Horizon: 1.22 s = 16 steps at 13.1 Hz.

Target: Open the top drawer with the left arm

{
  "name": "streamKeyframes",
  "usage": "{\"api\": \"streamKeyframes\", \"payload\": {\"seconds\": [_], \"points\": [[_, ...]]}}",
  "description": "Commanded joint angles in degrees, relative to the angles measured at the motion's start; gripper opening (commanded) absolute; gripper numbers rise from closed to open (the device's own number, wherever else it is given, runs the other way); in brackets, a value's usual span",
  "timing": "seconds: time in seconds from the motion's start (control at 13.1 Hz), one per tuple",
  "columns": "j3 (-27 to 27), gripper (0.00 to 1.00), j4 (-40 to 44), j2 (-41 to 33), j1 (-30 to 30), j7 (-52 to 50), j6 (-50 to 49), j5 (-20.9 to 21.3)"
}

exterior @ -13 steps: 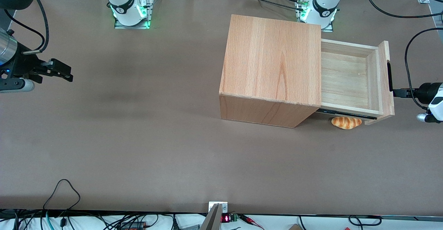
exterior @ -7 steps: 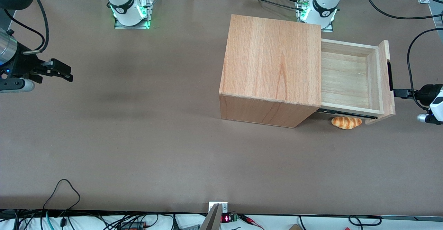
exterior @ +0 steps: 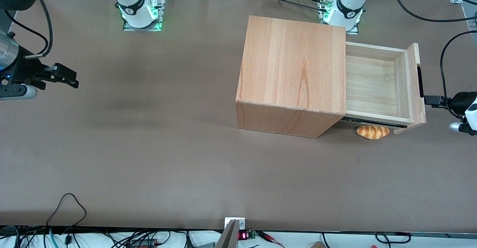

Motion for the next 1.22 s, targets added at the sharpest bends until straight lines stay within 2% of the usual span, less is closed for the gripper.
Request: {"api": "streamKeyframes", "payload": {"seconds": [0.0, 0.53, 0.76, 0.92, 1.15], "points": [[-0.6, 1.0, 2.9, 1.2, 0.9, 1.0, -1.0, -0.8], [-0.5, 1.0, 5.7, 1.1, 2.7, 1.3, -4.0, -1.9], [-0.5, 1.0, 10.2, 1.0, 2.7, 1.0, -8.9, -1.7], [-0.6, 1.0, 12.0, 0.8, 2.3, 0.6, -10.4, -1.1], [-0.9, 1.0, 12.2, -3.2, 2.0, 0.6, -11.2, 0.7]]}}
